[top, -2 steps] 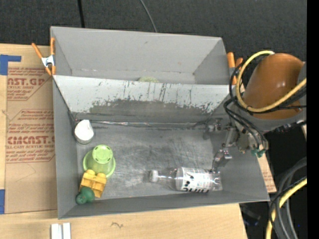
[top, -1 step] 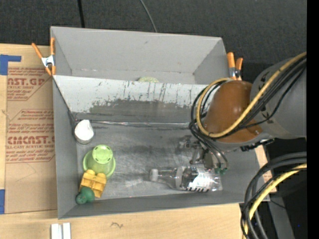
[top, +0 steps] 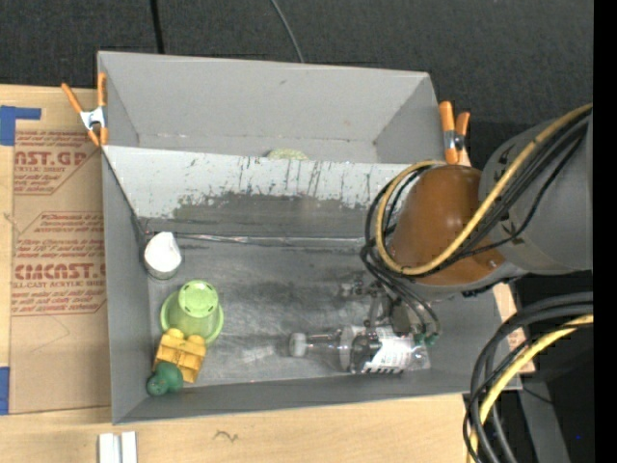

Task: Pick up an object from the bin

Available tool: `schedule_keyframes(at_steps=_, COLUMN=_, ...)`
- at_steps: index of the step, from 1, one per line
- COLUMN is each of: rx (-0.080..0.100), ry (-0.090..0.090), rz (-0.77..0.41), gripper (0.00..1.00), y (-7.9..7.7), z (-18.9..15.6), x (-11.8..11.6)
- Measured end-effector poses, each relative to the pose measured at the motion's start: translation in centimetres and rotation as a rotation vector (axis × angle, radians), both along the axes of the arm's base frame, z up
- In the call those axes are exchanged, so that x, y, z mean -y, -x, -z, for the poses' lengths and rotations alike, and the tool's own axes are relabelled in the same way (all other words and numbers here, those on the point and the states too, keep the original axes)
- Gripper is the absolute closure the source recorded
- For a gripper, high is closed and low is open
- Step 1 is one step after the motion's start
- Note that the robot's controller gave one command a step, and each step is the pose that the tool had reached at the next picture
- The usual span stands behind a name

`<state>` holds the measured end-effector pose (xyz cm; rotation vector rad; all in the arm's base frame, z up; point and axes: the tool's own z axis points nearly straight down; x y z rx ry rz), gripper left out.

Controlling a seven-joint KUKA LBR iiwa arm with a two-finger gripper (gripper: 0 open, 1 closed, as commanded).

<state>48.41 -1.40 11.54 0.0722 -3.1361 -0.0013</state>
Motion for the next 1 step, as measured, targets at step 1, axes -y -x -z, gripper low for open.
schedule_keyframes(at_steps=1, rx=0.005, ry=0.000, rz=-0.112, gripper=0.00, y=0.01, z=-0.85, x=7.11)
